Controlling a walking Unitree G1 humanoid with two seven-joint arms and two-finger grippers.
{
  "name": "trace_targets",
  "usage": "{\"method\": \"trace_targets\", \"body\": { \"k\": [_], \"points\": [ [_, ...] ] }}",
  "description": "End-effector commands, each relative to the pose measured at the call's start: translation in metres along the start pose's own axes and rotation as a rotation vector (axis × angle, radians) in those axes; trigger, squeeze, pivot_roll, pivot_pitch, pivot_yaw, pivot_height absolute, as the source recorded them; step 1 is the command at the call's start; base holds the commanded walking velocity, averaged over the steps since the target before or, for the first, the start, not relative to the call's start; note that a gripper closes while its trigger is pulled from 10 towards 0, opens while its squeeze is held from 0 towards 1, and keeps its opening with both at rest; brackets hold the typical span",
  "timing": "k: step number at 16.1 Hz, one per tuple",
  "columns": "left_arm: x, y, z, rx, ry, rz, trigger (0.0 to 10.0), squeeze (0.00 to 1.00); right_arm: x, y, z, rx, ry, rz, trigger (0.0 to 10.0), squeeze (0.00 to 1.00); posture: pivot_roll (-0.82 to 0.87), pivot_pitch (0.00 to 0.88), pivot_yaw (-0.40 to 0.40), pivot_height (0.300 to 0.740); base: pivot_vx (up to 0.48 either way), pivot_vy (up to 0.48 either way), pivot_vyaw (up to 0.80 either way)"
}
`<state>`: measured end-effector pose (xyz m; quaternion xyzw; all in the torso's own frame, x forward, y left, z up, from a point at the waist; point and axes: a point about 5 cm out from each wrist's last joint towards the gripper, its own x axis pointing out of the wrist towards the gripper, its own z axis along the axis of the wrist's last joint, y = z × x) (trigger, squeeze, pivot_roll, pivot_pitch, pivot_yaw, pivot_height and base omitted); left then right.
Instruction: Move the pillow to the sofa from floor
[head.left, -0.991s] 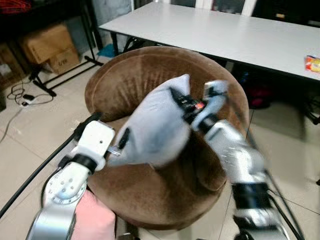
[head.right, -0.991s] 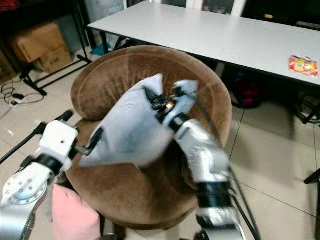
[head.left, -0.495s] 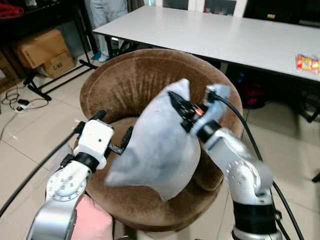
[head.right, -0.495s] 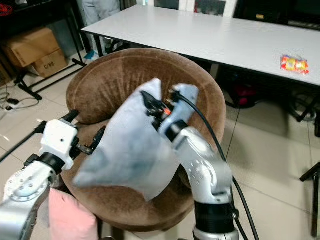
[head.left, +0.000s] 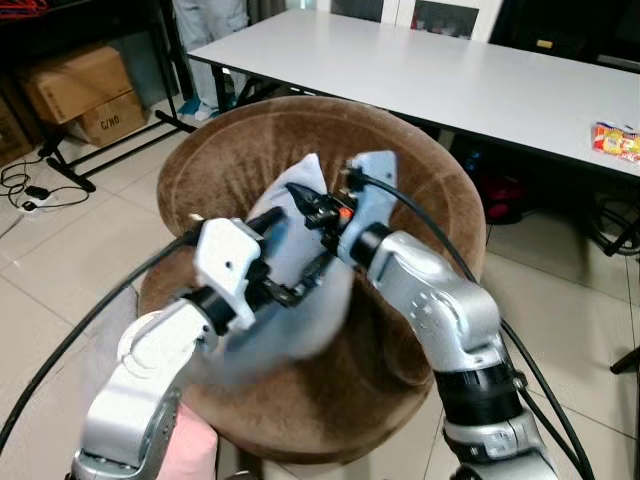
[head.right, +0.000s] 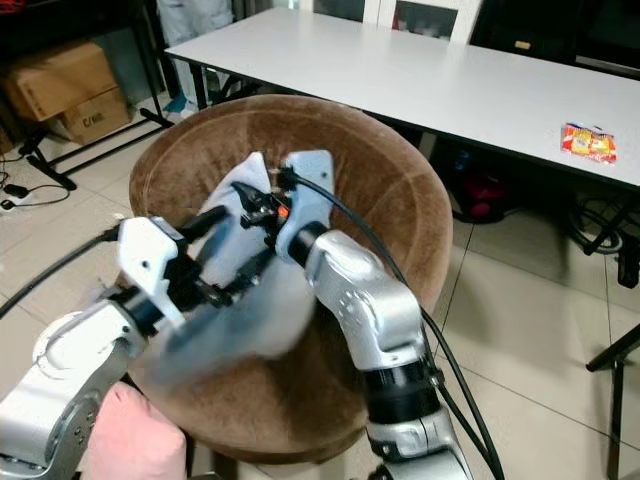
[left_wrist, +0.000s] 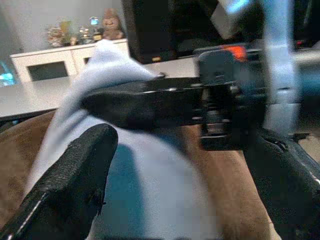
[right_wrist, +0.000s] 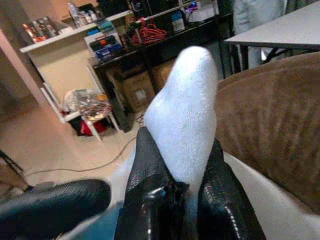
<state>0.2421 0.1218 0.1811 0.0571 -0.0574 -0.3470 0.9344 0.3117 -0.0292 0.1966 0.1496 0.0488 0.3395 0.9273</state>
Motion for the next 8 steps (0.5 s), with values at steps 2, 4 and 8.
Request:
{"method": "trace_targets", "body": {
  "k": [2, 4, 8],
  "points": [
    [0.0, -0.002, 0.003, 0.021, 0.034, -0.064, 10.0, 1.0, 0.01, -0.005, 0.016, -0.016, -0.073, -0.06, 10.0, 0.0, 0.0, 0.0, -0.013, 0.74, 0.0, 0.0, 0.0],
    [-0.003, 0.006, -0.001, 0.103, 0.093, 0.02, 10.0, 1.0, 0.012, -0.008, 0.017, -0.006, -0.077, -0.073, 10.0, 0.0, 0.0, 0.0, -0.012, 0.74, 0.0, 0.0, 0.0],
    [-0.009, 0.019, 0.004, 0.239, 0.098, 0.17, 10.0, 1.0, 0.014, -0.014, 0.017, 0.034, -0.079, -0.096, 10.0, 0.0, 0.01, 0.0, -0.022, 0.74, 0.0, 0.0, 0.0]
  ]
}}
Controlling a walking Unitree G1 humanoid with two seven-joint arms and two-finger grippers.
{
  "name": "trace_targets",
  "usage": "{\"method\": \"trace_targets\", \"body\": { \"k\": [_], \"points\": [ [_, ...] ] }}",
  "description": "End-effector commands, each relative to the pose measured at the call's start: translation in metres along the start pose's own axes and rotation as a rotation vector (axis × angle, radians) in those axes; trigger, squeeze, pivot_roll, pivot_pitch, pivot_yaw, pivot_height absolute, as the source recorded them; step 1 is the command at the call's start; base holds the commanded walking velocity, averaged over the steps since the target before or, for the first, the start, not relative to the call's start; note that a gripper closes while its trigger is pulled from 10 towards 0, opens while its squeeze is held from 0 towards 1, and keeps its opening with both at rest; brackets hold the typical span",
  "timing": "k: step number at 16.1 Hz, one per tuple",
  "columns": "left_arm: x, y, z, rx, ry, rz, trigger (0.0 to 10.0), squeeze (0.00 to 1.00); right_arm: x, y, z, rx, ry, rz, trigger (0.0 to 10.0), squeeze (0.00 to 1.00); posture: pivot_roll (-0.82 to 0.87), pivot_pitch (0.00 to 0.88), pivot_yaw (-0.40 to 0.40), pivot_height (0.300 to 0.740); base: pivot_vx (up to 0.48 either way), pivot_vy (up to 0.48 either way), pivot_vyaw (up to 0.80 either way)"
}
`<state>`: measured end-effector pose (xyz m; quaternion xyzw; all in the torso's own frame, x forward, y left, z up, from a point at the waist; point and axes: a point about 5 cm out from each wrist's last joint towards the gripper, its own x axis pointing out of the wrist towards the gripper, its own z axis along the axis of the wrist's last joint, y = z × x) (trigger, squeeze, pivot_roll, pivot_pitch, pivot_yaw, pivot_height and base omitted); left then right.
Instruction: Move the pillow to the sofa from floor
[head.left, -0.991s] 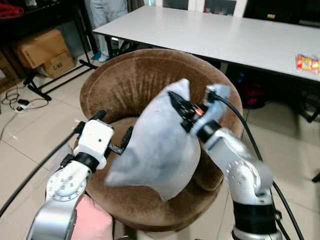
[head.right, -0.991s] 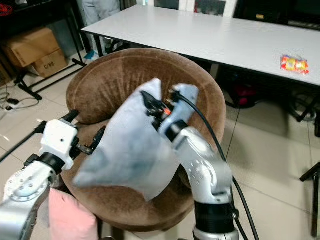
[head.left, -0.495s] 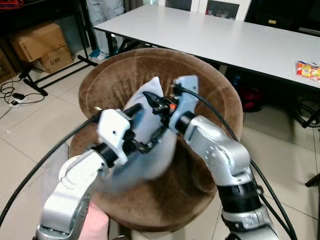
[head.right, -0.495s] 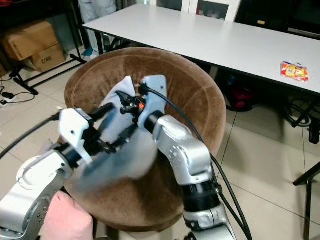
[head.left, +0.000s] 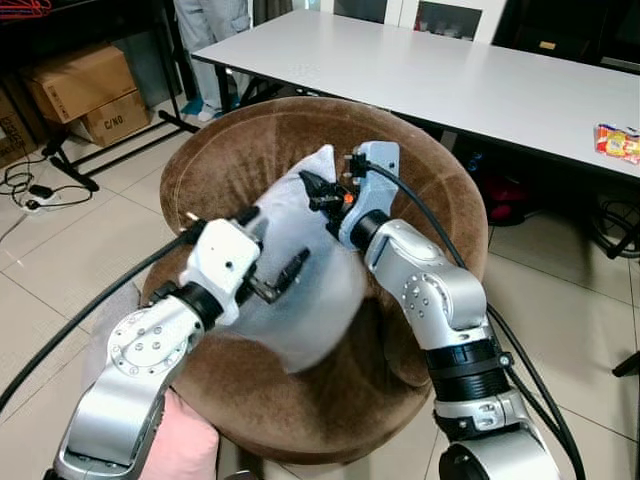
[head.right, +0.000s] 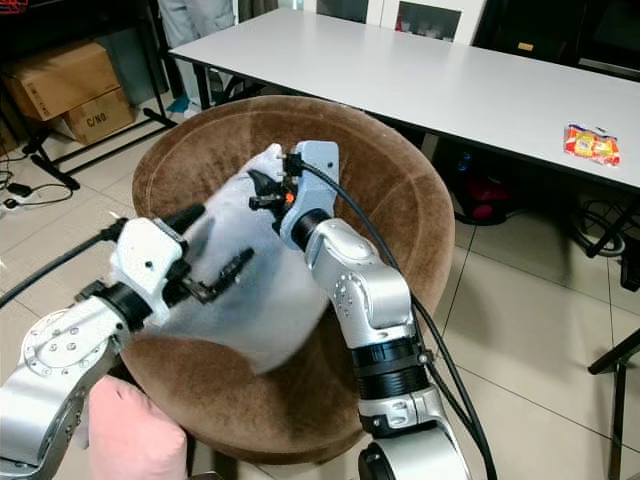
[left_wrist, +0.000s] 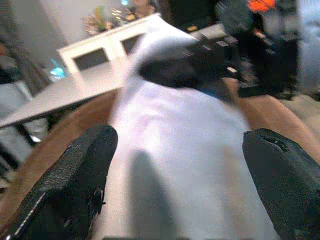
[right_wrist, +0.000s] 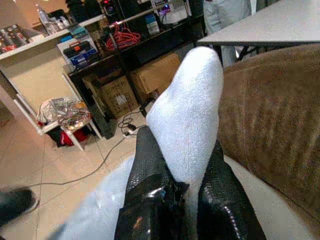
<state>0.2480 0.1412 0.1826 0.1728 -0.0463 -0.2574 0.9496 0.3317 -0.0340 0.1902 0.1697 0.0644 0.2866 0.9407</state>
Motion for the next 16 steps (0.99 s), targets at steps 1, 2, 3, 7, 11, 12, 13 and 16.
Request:
{"method": "trace_targets", "body": {
  "k": [1, 2, 3, 7, 11, 12, 13, 16],
  "points": [
    [-0.001, 0.004, 0.007, 0.019, -0.031, 0.029, 10.0, 1.0, 0.002, 0.003, 0.017, -0.008, -0.074, 0.01, 10.0, 0.0, 0.01, 0.0, -0.023, 0.74, 0.0, 0.0, 0.0],
    [0.0, 0.006, 0.005, 0.006, -0.014, 0.037, 10.0, 1.0, 0.002, 0.002, 0.016, -0.008, -0.069, 0.004, 10.0, 0.0, 0.01, 0.0, -0.024, 0.74, 0.0, 0.0, 0.0],
    [0.001, 0.005, 0.0, -0.018, 0.015, 0.036, 10.0, 1.0, 0.003, 0.002, 0.016, -0.008, -0.069, 0.005, 10.0, 0.0, 0.01, 0.0, -0.024, 0.74, 0.0, 0.0, 0.0],
    [0.004, 0.001, -0.03, -0.073, 0.152, 0.009, 10.0, 1.0, 0.005, 0.007, 0.018, 0.0, -0.077, 0.018, 10.0, 0.0, 0.01, 0.0, -0.023, 0.74, 0.0, 0.0, 0.0],
    [0.009, 0.013, -0.044, -0.003, 0.217, 0.028, 10.0, 0.14, 0.003, 0.01, 0.02, 0.033, -0.077, 0.033, 10.0, 0.0, 0.0, 0.0, -0.021, 0.74, 0.0, 0.0, 0.0],
    [0.01, 0.012, -0.047, -0.028, 0.225, 0.018, 10.0, 0.04, 0.003, 0.01, 0.02, 0.036, -0.077, 0.033, 10.0, 0.0, 0.0, 0.0, -0.016, 0.74, 0.0, 0.0, 0.0],
    [0.01, 0.01, -0.052, -0.057, 0.242, -0.002, 10.0, 0.0, 0.003, 0.01, 0.02, 0.042, -0.079, 0.033, 10.0, 0.0, 0.0, 0.0, -0.016, 0.74, 0.0, 0.0, 0.0],
    [0.008, 0.004, -0.071, -0.083, 0.318, -0.068, 10.0, 0.0, 0.002, 0.015, 0.024, 0.072, -0.089, 0.046, 10.0, 0.0, 0.0, 0.0, -0.009, 0.74, 0.0, 0.0, 0.0]
  ]
}}
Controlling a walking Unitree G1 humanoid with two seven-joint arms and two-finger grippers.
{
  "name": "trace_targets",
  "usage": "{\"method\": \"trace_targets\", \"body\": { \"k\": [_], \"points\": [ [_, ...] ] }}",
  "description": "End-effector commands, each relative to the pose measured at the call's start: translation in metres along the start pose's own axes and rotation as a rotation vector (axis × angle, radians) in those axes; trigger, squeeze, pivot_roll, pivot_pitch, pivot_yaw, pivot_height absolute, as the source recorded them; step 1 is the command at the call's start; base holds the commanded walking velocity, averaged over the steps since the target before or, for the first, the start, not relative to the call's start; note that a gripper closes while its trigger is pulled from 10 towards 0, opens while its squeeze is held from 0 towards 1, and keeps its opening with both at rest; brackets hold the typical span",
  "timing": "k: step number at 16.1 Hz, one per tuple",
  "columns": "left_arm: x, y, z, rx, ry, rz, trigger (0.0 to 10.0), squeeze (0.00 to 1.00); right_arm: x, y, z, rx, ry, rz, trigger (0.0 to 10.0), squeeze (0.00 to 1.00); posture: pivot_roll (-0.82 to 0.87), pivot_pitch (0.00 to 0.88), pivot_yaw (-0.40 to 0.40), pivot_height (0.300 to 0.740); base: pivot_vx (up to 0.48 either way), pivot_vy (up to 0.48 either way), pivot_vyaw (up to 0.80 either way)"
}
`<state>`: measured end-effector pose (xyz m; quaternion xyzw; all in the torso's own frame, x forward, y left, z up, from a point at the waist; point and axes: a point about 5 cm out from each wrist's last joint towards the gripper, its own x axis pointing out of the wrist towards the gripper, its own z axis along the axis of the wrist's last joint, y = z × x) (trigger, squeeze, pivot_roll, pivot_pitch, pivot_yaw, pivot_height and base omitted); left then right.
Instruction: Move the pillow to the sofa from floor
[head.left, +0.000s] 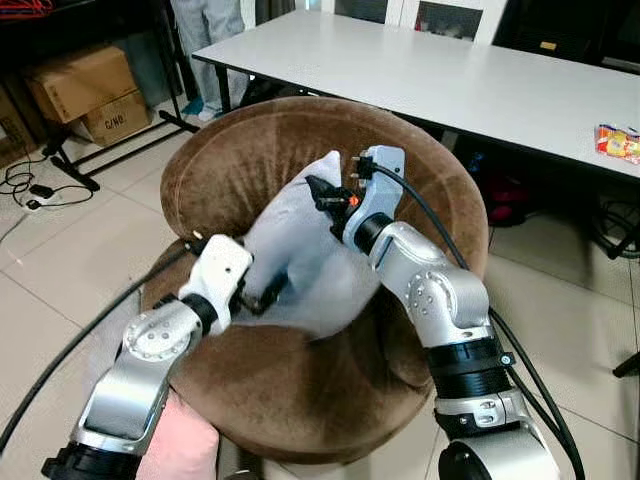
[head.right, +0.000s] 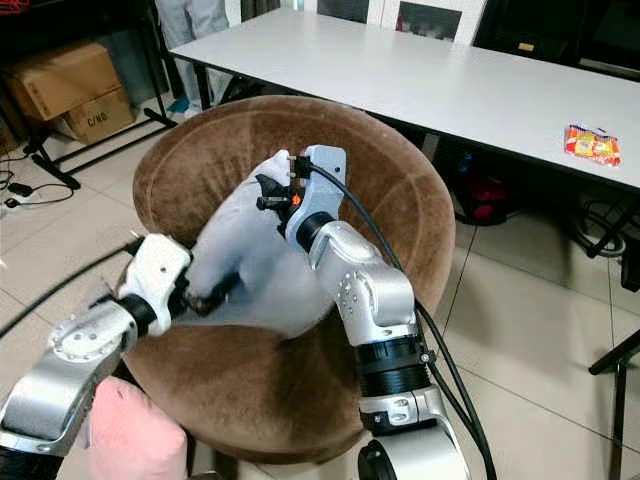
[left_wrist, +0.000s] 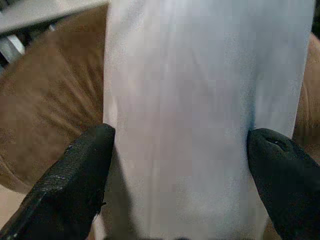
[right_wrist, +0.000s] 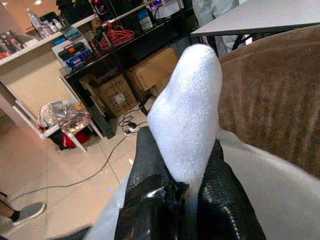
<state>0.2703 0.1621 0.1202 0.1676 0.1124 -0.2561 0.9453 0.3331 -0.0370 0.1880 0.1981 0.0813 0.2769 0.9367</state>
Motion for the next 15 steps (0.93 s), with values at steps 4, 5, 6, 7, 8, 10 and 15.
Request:
{"method": "trace_targets", "body": {
  "k": [4, 5, 6, 7, 8, 10, 15],
  "points": [
    [0.001, 0.008, -0.01, 0.046, 0.066, -0.009, 0.4, 0.0, 0.0, 0.026, 0.024, 0.019, -0.105, 0.088, 10.0, 0.0, 0.0, 0.0, -0.001, 0.74, 0.0, 0.0, 0.0],
    [0.001, 0.01, -0.012, 0.046, 0.07, -0.006, 0.0, 0.0, 0.0, 0.026, 0.024, 0.021, -0.104, 0.088, 10.0, 0.0, 0.0, 0.0, 0.001, 0.74, 0.0, 0.0, 0.0],
    [0.001, 0.011, -0.014, 0.052, 0.079, -0.001, 0.0, 0.0, 0.0, 0.026, 0.024, 0.024, -0.103, 0.088, 10.0, 0.0, 0.0, 0.0, 0.001, 0.74, 0.0, 0.0, 0.0],
    [0.001, 0.012, -0.014, 0.054, 0.081, -0.001, 0.0, 0.0, 0.0, 0.027, 0.024, 0.025, -0.103, 0.088, 10.0, 0.0, 0.0, 0.0, 0.001, 0.74, 0.0, 0.0, 0.0],
    [0.002, 0.013, -0.016, 0.055, 0.086, 0.002, 0.0, 0.0, -0.001, 0.026, 0.024, 0.026, -0.102, 0.087, 10.0, 0.0, 0.0, 0.0, 0.001, 0.74, 0.0, 0.0, 0.0],
    [0.002, 0.014, -0.018, 0.059, 0.095, 0.005, 0.0, 0.0, -0.001, 0.026, 0.024, 0.026, -0.102, 0.084, 10.0, 0.0, 0.0, 0.0, 0.001, 0.74, 0.0, 0.0, 0.0],
    [0.002, 0.018, -0.023, 0.085, 0.126, 0.014, 0.0, 0.0, -0.001, 0.024, 0.025, 0.028, -0.1, 0.08, 10.0, 0.0, -0.01, 0.0, 0.009, 0.74, 0.0, 0.0, 0.0]
  ]
}}
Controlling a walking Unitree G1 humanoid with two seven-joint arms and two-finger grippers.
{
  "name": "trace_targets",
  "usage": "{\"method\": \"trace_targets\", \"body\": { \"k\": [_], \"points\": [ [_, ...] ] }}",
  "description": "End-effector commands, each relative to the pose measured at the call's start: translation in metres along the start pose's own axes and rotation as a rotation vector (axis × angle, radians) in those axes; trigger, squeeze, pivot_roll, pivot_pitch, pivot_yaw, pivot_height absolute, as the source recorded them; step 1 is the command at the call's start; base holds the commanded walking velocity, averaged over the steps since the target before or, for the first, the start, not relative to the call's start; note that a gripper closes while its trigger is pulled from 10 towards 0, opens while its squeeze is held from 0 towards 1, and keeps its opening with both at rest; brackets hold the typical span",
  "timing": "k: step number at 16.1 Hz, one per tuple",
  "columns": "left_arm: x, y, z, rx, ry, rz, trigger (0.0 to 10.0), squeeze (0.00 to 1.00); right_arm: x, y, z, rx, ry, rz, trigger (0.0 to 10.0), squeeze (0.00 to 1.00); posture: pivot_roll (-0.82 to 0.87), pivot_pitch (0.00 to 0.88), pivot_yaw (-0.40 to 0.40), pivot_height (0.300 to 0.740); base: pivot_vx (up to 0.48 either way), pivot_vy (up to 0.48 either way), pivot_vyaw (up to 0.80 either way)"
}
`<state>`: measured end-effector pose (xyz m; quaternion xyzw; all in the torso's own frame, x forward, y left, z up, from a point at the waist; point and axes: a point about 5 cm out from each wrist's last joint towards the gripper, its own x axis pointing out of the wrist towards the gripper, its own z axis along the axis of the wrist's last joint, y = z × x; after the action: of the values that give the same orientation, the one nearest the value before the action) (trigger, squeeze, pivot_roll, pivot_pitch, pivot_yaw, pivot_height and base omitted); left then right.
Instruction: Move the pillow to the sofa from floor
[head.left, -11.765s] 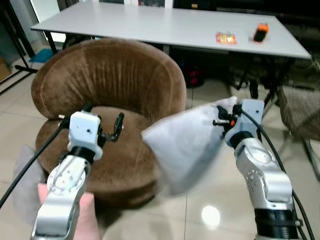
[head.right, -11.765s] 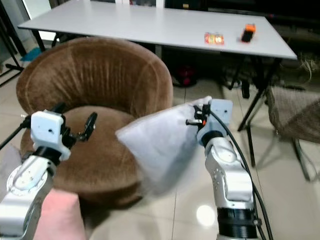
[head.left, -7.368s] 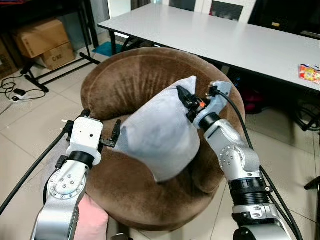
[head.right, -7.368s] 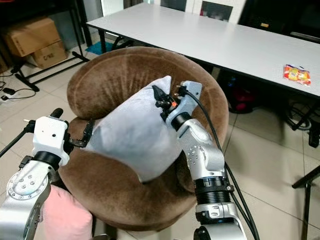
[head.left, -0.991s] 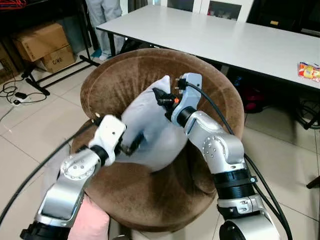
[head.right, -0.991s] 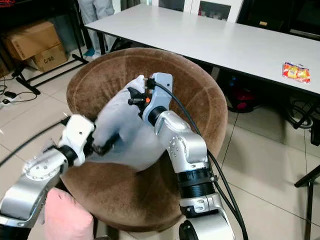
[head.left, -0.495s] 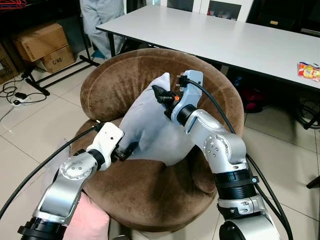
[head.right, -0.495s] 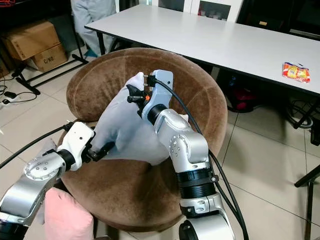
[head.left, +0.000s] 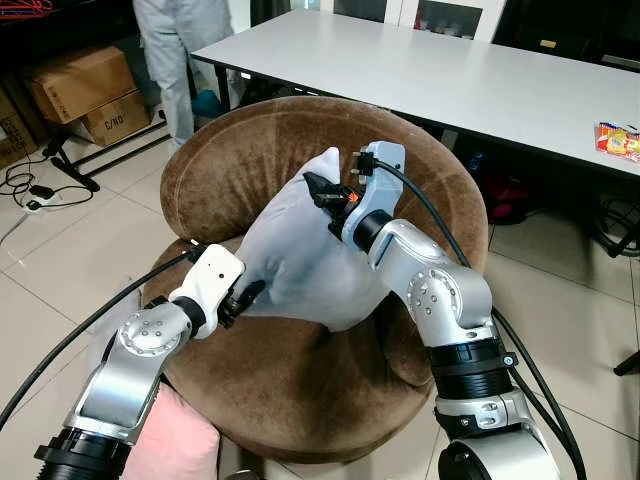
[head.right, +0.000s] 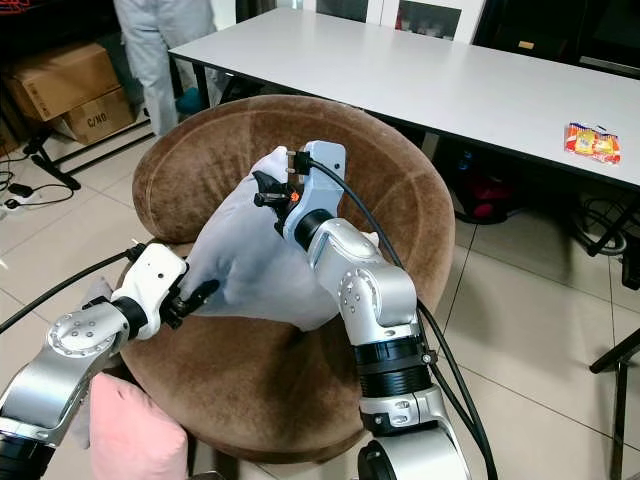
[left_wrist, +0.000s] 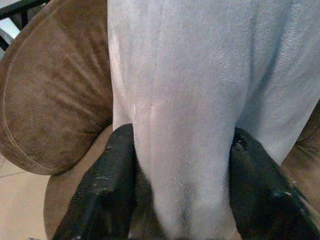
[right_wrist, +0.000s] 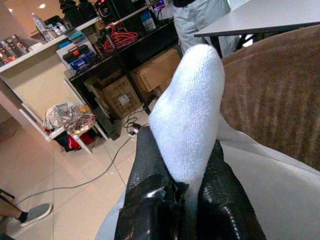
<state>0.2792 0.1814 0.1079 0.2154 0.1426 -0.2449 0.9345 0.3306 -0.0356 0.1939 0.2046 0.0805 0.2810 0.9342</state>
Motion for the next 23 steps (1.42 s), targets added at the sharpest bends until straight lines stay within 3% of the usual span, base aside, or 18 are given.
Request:
{"method": "trace_targets", "body": {
  "k": [1, 14, 18, 20, 23],
  "points": [
    [0.0, 0.003, -0.007, 0.014, 0.042, 0.009, 0.0, 0.0, 0.002, 0.02, 0.02, 0.016, -0.094, 0.072, 10.0, 0.0, -0.01, 0.0, 0.008, 0.74, 0.0, 0.0, 0.0],
    [-0.003, 0.013, -0.01, 0.05, 0.048, 0.058, 0.0, 0.0, 0.002, 0.017, 0.016, 0.025, -0.08, 0.059, 10.0, 0.0, -0.01, 0.0, 0.01, 0.74, 0.0, 0.0, 0.0],
    [-0.01, 0.023, -0.011, 0.091, 0.061, 0.074, 0.0, 0.0, 0.001, 0.012, 0.009, 0.069, -0.058, 0.044, 10.0, 0.0, 0.0, 0.0, 0.008, 0.74, 0.0, 0.0, 0.0],
    [-0.016, 0.034, -0.011, 0.133, 0.076, 0.096, 0.0, 0.0, -0.001, 0.003, 0.003, 0.09, -0.041, 0.022, 10.0, 1.0, 0.0, 0.0, 0.007, 0.74, 0.0, 0.0, 0.0],
    [-0.032, 0.065, -0.009, 0.208, 0.109, 0.153, 0.0, 0.0, -0.007, -0.014, -0.008, 0.095, -0.007, -0.02, 10.0, 1.0, 0.0, 0.0, 0.007, 0.74, 0.0, 0.0, 0.0]
  ]
}}
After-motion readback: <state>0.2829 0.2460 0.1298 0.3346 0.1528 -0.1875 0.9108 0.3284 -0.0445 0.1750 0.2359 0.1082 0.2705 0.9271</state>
